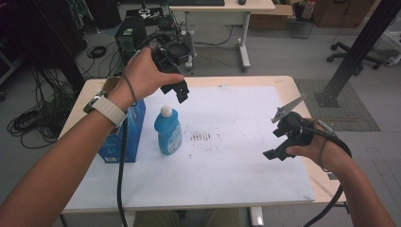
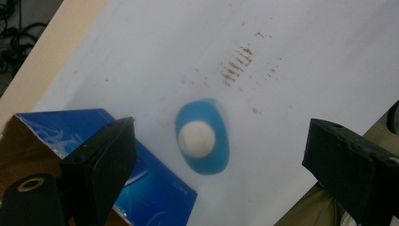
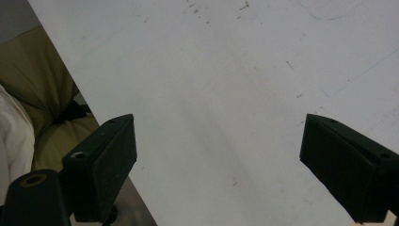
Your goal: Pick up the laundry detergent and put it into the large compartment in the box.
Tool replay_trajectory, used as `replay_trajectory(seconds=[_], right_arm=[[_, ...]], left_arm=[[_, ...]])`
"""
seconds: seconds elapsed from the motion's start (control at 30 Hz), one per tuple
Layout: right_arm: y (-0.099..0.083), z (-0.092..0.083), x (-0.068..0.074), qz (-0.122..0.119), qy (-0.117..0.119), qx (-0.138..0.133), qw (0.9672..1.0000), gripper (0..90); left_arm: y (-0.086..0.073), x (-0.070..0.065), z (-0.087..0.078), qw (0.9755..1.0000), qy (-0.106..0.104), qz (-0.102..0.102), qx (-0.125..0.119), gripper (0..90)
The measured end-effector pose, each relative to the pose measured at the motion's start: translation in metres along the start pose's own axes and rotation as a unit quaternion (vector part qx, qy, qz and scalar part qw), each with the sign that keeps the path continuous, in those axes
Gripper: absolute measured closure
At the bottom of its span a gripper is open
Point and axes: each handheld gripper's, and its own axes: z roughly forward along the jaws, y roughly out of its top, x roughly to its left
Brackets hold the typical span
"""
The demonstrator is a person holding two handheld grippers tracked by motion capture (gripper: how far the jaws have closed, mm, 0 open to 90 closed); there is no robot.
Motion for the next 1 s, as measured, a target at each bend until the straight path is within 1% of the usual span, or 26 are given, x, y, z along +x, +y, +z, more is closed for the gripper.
replay_trajectory(seconds=[0.17,0.27,0.43,0.5,0.57,0.6,0.63,0.73,0.87,1.0], right_arm=[[0.001,0.000,0.001,-0.003,0.001,0.000,1.0000,11.6],[0.001,-0.002,0.001,-0.001,-0.001,-0.002,1.0000,11.6],[0.000,-0.002,0.001,0.000,-0.001,-0.002,1.0000,11.5],[-0.001,-0.002,0.001,0.000,0.000,-0.003,1.0000,11.5],[-0.001,-0.002,0.001,0.000,0.000,-0.003,1.0000,11.6],[-0.001,-0.001,0.001,0.000,0.001,-0.003,1.0000,11.6],[0.000,-0.001,0.001,0.000,0.001,-0.003,1.0000,11.6],[0.000,-0.001,0.001,0.001,0.001,-0.003,1.0000,11.6],[0.000,-0.001,0.001,0.000,0.001,-0.004,1.0000,11.6],[0.000,0.000,0.001,0.000,0.001,-0.004,1.0000,11.6]], left_arm=[[-0.002,0.002,0.004,0.9997,0.010,-0.024,0.003,10.3],[-0.004,0.003,0.007,0.9992,0.010,-0.038,0.006,10.1],[-0.007,0.005,0.013,0.9983,0.017,-0.055,0.011,10.1],[-0.008,0.006,0.015,0.9977,0.016,-0.064,0.014,10.1],[-0.008,0.007,0.017,0.9975,0.017,-0.067,0.018,10.3],[-0.009,0.007,0.020,0.9970,0.017,-0.073,0.019,10.3],[-0.009,0.007,0.020,0.9970,0.017,-0.073,0.019,10.3],[-0.009,0.007,0.024,0.9962,0.021,-0.083,0.018,10.2],[-0.010,0.007,0.029,0.9954,0.017,-0.093,0.014,10.2],[-0.011,0.008,0.035,0.9946,0.012,-0.101,0.020,10.2]])
